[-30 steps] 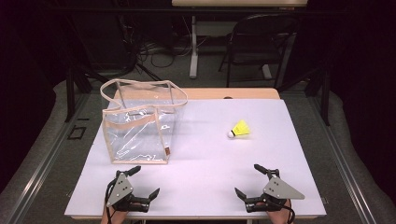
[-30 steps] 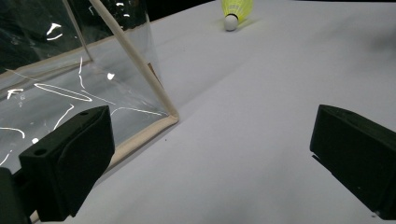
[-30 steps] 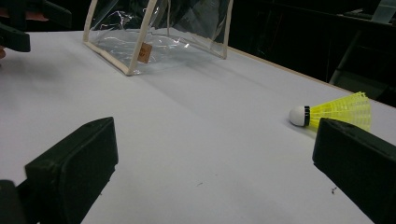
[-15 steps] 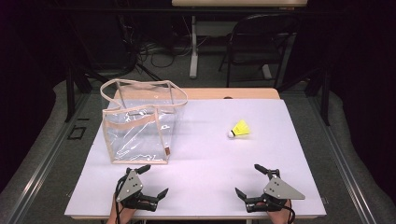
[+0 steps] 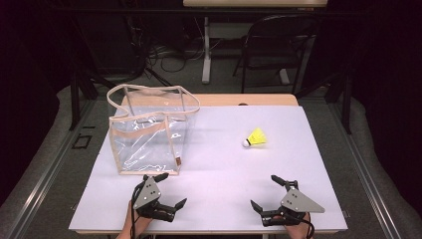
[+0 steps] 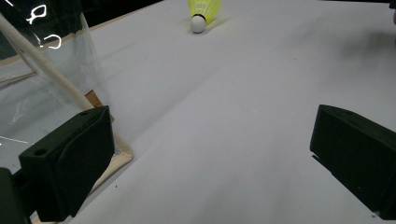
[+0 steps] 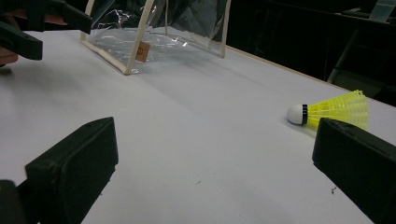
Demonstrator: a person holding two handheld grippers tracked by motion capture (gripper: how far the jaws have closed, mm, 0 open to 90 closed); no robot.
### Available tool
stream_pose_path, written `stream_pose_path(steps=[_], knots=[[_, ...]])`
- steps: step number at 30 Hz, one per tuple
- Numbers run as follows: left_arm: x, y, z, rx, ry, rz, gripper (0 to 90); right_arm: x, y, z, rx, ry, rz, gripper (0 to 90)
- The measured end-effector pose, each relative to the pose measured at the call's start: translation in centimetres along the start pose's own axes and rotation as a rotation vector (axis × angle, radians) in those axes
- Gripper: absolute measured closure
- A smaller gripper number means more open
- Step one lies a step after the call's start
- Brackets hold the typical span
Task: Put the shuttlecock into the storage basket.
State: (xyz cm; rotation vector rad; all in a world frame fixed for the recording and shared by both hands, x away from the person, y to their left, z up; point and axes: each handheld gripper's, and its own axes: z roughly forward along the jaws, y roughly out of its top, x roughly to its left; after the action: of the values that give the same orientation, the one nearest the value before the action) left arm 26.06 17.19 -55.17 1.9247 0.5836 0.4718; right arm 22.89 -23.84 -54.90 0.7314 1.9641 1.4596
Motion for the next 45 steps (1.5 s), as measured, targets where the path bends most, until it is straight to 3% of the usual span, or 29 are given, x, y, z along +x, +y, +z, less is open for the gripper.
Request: stream_pose_path(steps=[31, 36, 45], knots=[[0.2, 2.6, 3.2, 0.002, -0.069, 0.026, 0.0, -0.1, -0.1, 0.1, 0.005, -0.006, 0.004, 0.0], [0.2, 3.2, 3.6, 0.005, -0.078, 0.046, 0.0, 0.0, -0.1, 0.1, 0.006, -0.003, 0.004, 0.0], [0.1, 4.1, 5.2, 0.033, -0.087, 0.058, 0.0, 0.0, -0.1, 0.1, 0.008, -0.003, 0.002, 0.0]])
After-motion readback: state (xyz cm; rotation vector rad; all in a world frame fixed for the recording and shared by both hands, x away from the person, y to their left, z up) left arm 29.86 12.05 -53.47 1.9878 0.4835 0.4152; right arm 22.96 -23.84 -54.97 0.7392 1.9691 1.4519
